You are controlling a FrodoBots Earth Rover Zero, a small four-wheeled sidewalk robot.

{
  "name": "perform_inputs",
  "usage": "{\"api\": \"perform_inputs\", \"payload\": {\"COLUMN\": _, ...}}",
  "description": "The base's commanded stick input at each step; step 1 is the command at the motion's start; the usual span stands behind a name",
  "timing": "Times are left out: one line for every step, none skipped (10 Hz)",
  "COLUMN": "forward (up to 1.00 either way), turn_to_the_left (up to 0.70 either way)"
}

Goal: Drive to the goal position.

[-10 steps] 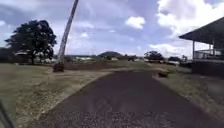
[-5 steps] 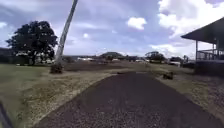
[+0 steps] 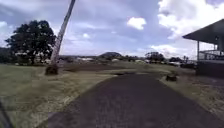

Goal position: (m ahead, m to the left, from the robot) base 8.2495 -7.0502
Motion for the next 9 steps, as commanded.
{"api": "perform_inputs", "payload": {"forward": 0.70, "turn_to_the_left": -0.02}}
{"api": "perform_inputs", "payload": {"forward": 0.70, "turn_to_the_left": -0.12}}
{"api": "perform_inputs", "payload": {"forward": 0.70, "turn_to_the_left": -0.25}}
{"api": "perform_inputs", "payload": {"forward": 0.70, "turn_to_the_left": -0.35}}
{"api": "perform_inputs", "payload": {"forward": 0.70, "turn_to_the_left": -0.35}}
{"api": "perform_inputs", "payload": {"forward": 0.70, "turn_to_the_left": -0.35}}
{"api": "perform_inputs", "payload": {"forward": 0.70, "turn_to_the_left": -0.35}}
{"api": "perform_inputs", "payload": {"forward": 0.70, "turn_to_the_left": -0.35}}
{"api": "perform_inputs", "payload": {"forward": 0.70, "turn_to_the_left": -0.35}}
